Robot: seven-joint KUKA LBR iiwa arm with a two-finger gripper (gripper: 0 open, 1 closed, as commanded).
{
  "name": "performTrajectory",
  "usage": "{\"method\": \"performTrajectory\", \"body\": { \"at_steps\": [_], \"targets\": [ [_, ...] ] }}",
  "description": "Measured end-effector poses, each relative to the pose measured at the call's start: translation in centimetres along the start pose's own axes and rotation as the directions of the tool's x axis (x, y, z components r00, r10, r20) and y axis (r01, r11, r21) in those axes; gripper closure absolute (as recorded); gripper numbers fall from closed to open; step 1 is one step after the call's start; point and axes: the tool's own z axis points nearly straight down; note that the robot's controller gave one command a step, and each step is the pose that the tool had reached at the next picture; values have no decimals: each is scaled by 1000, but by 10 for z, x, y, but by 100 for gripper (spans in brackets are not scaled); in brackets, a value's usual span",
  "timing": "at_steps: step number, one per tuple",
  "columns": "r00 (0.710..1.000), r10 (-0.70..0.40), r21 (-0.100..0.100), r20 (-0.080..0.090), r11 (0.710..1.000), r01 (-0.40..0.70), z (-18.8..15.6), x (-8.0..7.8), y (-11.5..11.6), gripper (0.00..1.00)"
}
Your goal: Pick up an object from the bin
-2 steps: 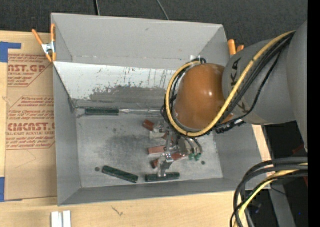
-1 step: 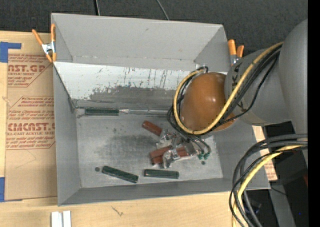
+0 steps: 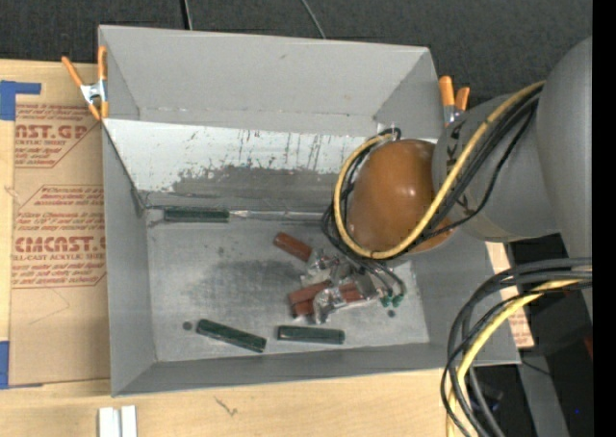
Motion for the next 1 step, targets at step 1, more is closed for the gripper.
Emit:
{"method": "performTrajectory", "body": {
  "at_steps": [1],
  "targets": [
    [1000, -18, -2, -19, 1000, 18, -198, 0, -17, 100]
  ]
}}
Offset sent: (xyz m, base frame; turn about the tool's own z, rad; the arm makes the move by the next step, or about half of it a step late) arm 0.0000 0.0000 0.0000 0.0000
